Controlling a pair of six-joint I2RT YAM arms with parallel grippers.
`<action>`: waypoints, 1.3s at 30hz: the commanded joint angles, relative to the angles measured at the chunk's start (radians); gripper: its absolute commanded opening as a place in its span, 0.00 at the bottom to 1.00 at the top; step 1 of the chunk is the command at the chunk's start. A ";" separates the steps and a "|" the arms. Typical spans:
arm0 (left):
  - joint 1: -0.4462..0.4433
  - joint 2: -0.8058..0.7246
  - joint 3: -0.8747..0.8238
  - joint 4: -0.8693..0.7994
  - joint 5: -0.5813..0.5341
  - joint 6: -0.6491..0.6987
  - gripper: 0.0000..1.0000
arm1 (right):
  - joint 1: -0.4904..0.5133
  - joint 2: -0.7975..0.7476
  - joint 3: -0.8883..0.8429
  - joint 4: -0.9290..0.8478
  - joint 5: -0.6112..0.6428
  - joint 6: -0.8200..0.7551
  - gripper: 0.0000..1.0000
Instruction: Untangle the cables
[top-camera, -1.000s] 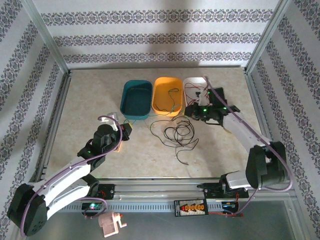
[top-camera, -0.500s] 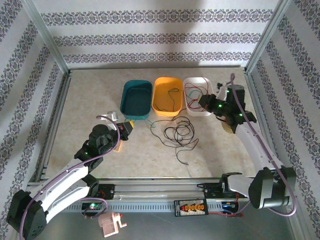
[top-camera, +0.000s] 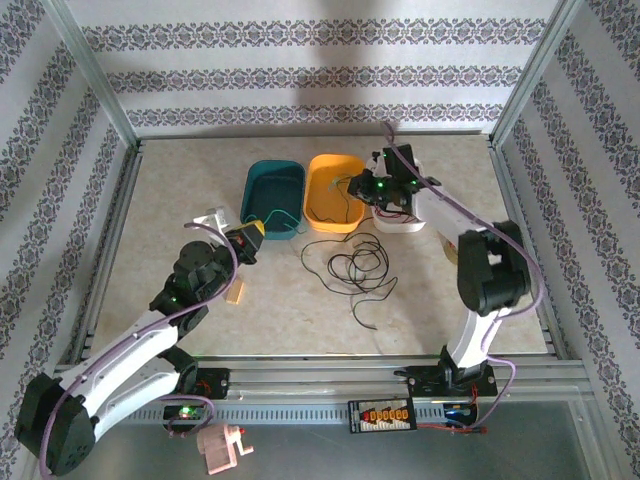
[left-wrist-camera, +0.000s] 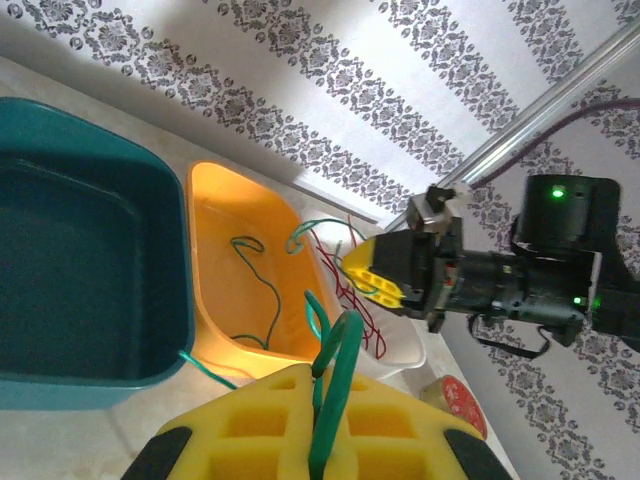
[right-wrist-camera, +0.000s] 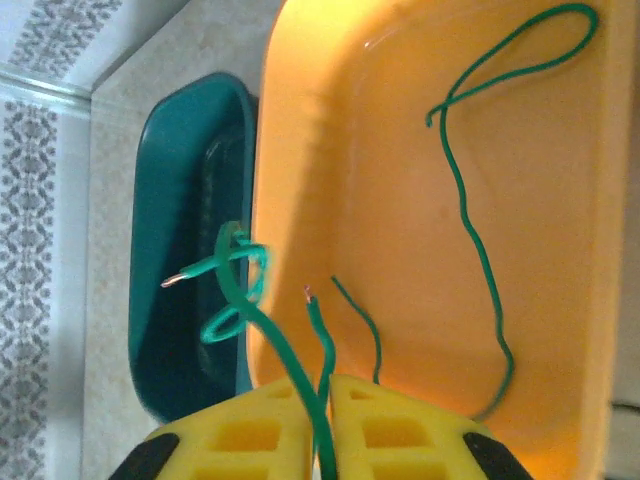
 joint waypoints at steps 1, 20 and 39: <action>0.014 0.029 0.041 0.073 -0.030 0.001 0.00 | 0.006 0.054 0.094 0.018 0.030 0.022 0.27; 0.014 0.541 0.366 0.163 -0.019 0.070 0.00 | -0.002 -0.472 -0.242 -0.100 0.191 -0.132 0.45; -0.007 1.073 0.934 -0.293 0.046 0.052 0.00 | -0.038 -0.670 -0.351 -0.247 0.263 -0.162 0.47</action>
